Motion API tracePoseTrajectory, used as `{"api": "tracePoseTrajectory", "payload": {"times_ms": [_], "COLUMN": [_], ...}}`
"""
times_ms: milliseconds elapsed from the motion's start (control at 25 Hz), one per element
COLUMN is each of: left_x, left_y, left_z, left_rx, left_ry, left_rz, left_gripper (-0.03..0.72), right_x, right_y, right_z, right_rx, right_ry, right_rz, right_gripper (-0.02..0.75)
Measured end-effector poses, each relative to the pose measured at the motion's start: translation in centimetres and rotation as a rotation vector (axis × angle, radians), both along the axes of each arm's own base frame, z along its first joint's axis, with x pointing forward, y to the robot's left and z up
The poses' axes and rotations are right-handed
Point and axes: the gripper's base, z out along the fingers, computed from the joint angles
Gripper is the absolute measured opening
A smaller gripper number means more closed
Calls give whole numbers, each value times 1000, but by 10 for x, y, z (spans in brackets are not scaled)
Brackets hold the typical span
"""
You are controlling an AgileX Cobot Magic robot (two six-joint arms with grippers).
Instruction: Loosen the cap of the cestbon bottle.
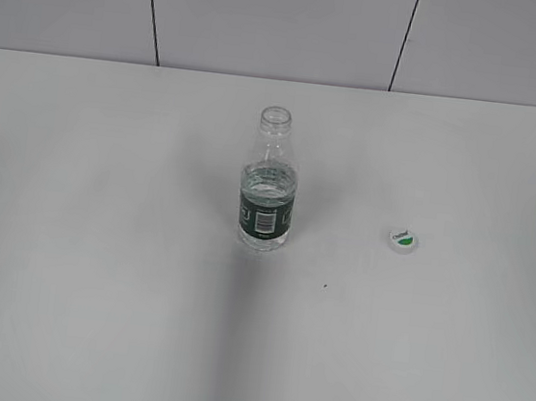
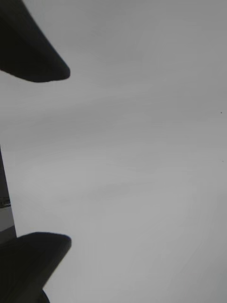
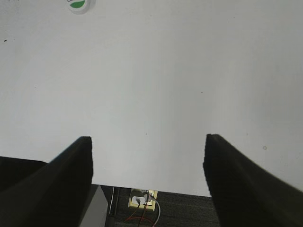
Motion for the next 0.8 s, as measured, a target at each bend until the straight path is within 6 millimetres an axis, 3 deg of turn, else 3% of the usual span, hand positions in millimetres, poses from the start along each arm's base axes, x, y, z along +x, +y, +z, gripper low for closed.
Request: {"api": "tracePoseTrajectory", "payload": {"times_ms": [360,520,800], "left_x": [-54,-71,-95], "left_y": [6,9,11], "left_z": [-3,-10,-11], "left_rx": [-35,-41,-63], "left_ry": [-125,-158,-243], "left_rz": [1,0,2], "left_gripper": [585,585,585], "right_x": [-50,-77,-103], "right_y": [-6,-10,-13], "right_z": [-14,-22,-27], "right_rx": [27,44,67], "right_ry": [-45,-90,-137], "right_rz": [-34,-51,-68], "right_gripper": [556,556,556]}}
